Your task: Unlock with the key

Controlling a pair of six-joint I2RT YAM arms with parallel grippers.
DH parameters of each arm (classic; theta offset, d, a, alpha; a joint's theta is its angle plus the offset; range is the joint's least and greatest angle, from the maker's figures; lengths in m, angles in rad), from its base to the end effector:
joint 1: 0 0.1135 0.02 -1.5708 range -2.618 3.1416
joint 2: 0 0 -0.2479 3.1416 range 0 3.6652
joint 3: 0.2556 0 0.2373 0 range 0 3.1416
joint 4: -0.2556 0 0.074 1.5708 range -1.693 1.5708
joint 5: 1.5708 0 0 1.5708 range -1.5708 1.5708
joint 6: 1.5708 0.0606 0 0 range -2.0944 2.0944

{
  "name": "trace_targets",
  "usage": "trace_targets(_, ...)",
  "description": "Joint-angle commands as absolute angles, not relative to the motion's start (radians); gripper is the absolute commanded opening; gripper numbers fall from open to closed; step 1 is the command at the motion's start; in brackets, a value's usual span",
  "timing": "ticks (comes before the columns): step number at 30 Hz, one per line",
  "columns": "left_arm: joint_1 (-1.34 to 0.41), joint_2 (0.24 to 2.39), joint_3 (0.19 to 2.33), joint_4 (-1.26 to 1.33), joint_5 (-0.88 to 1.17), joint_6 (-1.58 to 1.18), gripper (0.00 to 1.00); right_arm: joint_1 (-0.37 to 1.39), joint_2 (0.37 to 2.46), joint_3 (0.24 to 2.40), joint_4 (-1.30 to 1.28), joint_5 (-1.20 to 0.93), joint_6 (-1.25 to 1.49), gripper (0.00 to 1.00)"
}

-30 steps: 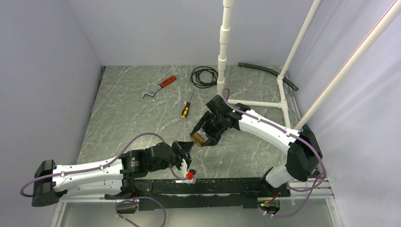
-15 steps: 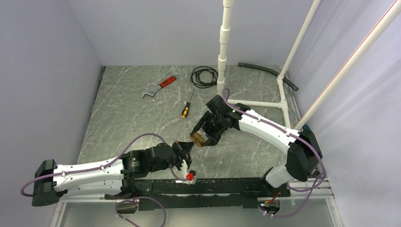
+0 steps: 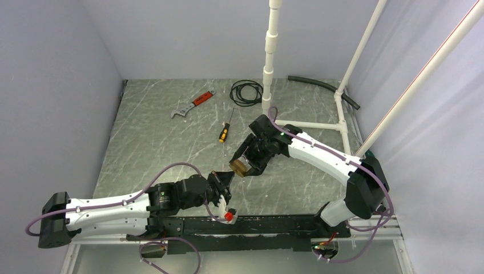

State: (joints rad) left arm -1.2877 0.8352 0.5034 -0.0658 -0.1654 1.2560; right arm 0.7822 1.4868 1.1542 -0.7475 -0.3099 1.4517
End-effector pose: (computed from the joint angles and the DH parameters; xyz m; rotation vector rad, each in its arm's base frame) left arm 0.0692 -0.2023 0.2274 1.8435 0.6812 0.1420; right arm 0.1983 0.2231 0.2261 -0.8620 -2.8299 -0.8677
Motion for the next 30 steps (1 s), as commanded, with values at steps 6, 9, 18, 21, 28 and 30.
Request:
trace_targets(6,-1.296,0.851,0.479,-0.008,-0.225,1.283,0.00,0.804,1.431,1.237,-0.716,-0.354,1.502,0.00)
trace_targets(9,-1.302,0.868,0.473,0.031,-0.258,1.301,0.00,0.813,1.416,1.230,-0.699,-0.334,1.522,0.00)
trace_targets(18,-1.308,0.878,0.464,0.034,-0.280,1.324,0.00,0.828,1.410,1.246,-0.691,-0.336,1.523,0.00)
trace_targets(21,-1.308,0.857,0.459,0.028,-0.278,1.328,0.00,0.826,1.409,1.256,-0.699,-0.345,1.511,0.00)
trace_targets(28,-1.314,0.819,0.450,0.016,-0.285,1.367,0.00,0.812,1.383,1.247,-0.703,-0.381,1.491,0.00)
trace_targets(30,-1.325,0.813,0.442,0.023,-0.308,1.391,0.00,0.810,1.369,1.241,-0.702,-0.386,1.491,0.00)
